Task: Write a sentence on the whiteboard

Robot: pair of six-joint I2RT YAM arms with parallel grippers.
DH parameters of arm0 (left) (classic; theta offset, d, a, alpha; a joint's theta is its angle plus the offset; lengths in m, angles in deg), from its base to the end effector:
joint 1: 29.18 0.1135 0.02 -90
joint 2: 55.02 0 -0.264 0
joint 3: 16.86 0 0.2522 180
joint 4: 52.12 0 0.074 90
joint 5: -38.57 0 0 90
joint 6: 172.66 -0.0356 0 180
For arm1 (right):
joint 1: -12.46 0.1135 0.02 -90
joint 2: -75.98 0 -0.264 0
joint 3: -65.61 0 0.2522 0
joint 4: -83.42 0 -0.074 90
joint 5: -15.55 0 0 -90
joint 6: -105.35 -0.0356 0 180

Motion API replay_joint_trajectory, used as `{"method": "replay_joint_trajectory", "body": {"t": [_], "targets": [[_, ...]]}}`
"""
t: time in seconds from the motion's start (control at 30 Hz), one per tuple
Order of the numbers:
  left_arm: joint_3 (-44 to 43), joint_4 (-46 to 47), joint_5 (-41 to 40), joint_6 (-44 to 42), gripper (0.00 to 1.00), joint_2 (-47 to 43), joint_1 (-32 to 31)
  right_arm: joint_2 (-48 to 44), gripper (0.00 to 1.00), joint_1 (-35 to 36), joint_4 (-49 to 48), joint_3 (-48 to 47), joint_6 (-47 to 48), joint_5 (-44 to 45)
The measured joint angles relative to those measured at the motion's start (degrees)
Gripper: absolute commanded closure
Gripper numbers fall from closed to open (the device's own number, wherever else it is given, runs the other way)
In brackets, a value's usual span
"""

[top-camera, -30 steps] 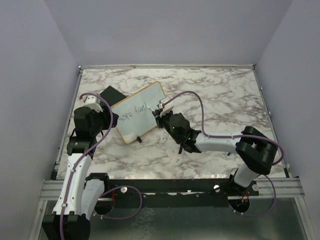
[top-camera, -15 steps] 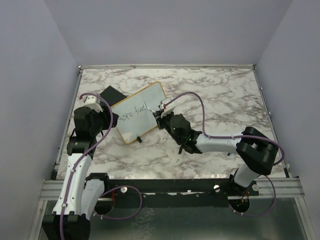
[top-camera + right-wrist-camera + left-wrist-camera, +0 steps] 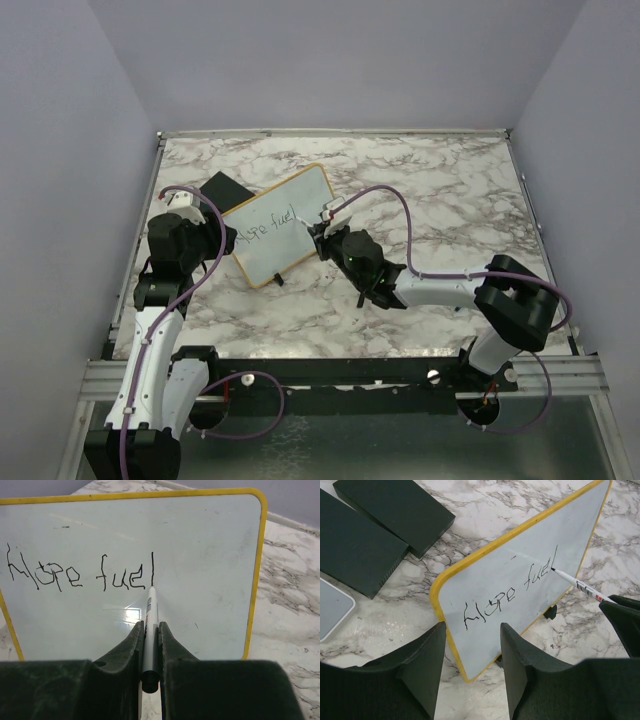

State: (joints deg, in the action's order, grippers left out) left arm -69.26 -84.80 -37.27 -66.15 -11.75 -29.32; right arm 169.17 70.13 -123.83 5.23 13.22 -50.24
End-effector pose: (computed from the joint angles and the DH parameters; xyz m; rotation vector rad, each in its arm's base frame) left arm 0.1762 -0.0091 0.2911 -0.1229 1.9904 -0.4328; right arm 0.2009 0.2902 0.2301 -0.4838 1.6066 0.4387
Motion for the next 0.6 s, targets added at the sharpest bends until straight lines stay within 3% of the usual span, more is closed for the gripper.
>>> {"method": "replay_joint_trajectory", "body": {"t": [0.6], "targets": [[0.0,0.0,0.02,0.0,0.5,0.0,0.0,-0.11,1.0,0.0,0.15,0.2,-0.04,0.5]]}}
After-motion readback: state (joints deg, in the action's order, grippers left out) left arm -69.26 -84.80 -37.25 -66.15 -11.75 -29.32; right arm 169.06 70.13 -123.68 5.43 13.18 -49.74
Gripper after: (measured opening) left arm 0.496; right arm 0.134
